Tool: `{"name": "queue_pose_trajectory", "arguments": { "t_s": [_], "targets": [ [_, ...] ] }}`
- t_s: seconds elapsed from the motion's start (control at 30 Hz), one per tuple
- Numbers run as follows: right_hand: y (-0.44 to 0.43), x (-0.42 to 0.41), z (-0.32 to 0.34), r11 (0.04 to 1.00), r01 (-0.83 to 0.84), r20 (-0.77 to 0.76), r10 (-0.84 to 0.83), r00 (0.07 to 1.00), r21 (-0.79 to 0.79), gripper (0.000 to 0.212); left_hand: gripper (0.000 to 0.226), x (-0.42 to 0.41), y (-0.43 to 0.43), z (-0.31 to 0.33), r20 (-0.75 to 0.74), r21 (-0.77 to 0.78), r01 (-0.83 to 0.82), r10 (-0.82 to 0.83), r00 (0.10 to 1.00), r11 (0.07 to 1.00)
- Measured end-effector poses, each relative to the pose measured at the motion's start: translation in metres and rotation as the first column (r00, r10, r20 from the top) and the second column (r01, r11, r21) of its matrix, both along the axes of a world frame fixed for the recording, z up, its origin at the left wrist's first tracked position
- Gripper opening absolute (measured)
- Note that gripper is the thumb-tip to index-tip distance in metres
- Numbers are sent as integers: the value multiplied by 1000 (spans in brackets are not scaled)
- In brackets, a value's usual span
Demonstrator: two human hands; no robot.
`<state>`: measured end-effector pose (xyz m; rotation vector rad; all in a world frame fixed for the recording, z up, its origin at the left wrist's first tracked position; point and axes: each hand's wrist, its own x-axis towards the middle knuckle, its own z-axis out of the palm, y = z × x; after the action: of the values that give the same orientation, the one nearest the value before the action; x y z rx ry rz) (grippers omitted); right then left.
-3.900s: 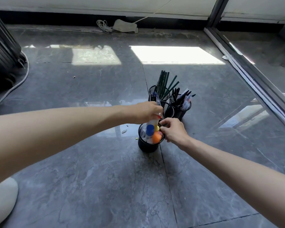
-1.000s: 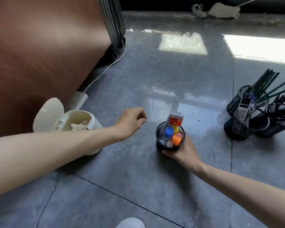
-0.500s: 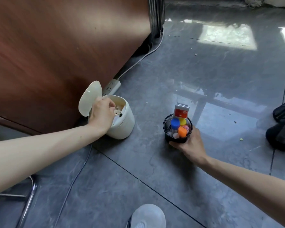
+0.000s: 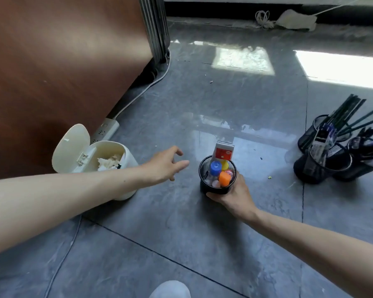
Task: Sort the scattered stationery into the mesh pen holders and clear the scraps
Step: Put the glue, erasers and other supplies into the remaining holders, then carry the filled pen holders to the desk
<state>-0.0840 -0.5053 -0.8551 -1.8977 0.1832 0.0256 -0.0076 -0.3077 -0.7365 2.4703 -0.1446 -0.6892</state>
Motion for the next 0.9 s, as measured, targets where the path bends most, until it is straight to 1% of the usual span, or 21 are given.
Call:
{"name": "queue_pose_trajectory", "arguments": {
  "t_s": [0.03,0.07,0.1,0.13,0.2,0.3,0.33,0.4,0.47,0.5,0.57,0.63,0.67,0.7,0.73,0.83,0.9],
  "targets": [
    [-5,-1,0,1000,5,-8,-5,1000,-13,51,40,-2,-12,-4,-141,-38,29,-35,989,999],
    [-11,-2,1,999,19,-26,-20,999,-39,55,46,-3,-26,-7,-251,-77,45,-63,966,996],
    [-16,-3,1,998,31,-37,-33,999,-54,59,47,-6,-38,-9,-328,-106,44,-77,941,993],
    [-20,-3,3,997,44,-40,-47,998,-63,61,41,-8,-51,-8,-375,-134,50,-97,922,990],
    [-29,-5,5,996,57,-36,-60,998,-70,66,25,-10,-78,-7,-388,-186,88,-156,908,979],
    [-44,-12,13,987,136,-59,-141,988,-81,68,29,-10,-109,-9,-349,-247,103,-188,918,963],
    [-50,-17,17,978,191,-71,-197,978,-81,69,29,-9,-118,-10,-338,-266,109,-199,920,958],
    [-60,-27,23,948,304,-95,-312,945,-92,83,29,-7,-134,-12,-319,-297,119,-216,923,948],
    [-74,-36,26,887,434,-69,-448,891,-157,95,30,-3,-149,-12,-309,-324,117,-222,925,939],
    [-83,-39,28,845,499,-32,-514,857,-192,98,31,-1,-155,-13,-306,-333,111,-219,926,936],
    [-100,-44,32,745,624,24,-638,770,-237,92,32,3,-165,-17,-309,-329,90,-197,931,940],
    [-118,-45,41,645,728,48,-740,671,-233,80,34,8,-173,-23,-324,-306,72,-175,930,949],
    [-126,-44,45,618,754,52,-764,643,-222,74,35,9,-176,-26,-332,-296,69,-170,928,953],
    [-135,-43,49,616,756,46,-768,639,-223,69,36,10,-179,-28,-341,-290,67,-169,925,955],
    [-144,-41,52,634,735,27,-753,658,-240,65,36,10,-182,-29,-350,-289,66,-170,921,955],
    [-166,-30,53,745,565,-134,-639,758,-355,51,34,12,-191,-33,-353,-299,49,-158,922,953],
    [-172,-24,51,784,483,-202,-584,786,-389,44,34,13,-195,-33,-342,-301,42,-149,928,953]
  ]
}}
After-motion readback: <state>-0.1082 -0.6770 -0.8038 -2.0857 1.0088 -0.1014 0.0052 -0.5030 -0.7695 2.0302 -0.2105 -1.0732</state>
